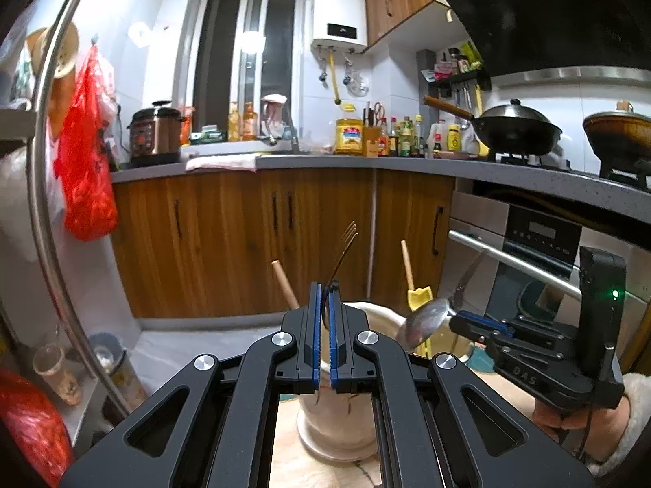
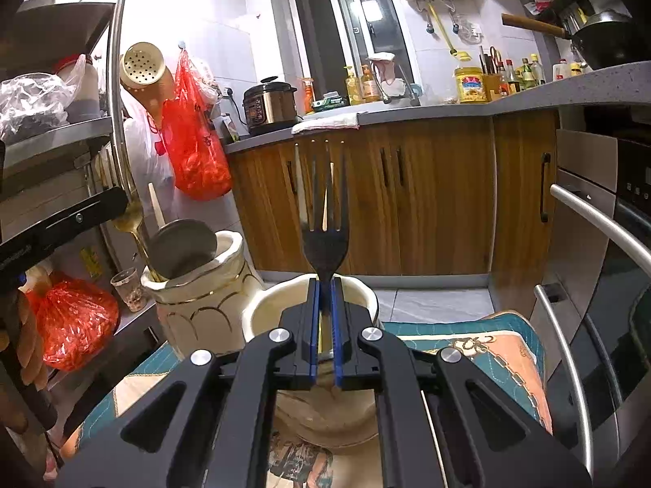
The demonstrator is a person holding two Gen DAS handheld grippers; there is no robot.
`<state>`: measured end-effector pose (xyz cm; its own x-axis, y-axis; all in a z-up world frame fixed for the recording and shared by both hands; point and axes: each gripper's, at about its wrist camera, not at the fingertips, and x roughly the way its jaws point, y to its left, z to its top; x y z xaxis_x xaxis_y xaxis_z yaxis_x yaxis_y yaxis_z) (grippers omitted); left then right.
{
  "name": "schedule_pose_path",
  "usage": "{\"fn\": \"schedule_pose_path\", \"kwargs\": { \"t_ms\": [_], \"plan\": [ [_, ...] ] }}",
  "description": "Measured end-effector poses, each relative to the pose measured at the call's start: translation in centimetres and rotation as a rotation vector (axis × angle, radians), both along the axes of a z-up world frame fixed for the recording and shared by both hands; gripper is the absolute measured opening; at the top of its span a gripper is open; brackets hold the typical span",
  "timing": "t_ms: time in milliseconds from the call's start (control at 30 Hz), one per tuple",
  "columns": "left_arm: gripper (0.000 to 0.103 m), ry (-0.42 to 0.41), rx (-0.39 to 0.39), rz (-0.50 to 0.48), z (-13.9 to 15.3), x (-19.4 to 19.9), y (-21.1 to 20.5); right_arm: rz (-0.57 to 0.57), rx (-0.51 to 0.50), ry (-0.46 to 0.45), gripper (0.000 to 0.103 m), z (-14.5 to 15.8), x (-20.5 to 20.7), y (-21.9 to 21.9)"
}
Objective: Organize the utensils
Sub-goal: 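Lower the gold fork into a holder cup with the left tool while the right tool inserts the silver fork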
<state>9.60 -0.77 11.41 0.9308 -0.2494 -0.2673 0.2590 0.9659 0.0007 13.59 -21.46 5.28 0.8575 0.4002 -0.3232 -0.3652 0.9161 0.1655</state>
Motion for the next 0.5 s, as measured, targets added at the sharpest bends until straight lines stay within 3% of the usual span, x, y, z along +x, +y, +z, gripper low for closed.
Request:
{"fn": "schedule_pose_path", "kwargs": {
  "t_ms": [500],
  "plan": [
    [0.004,0.018,-0.035,0.049,-0.5,0.4,1.1,-0.035,0.064,0.043,0.006,-0.3,1.0,-1.4]
  ]
}}
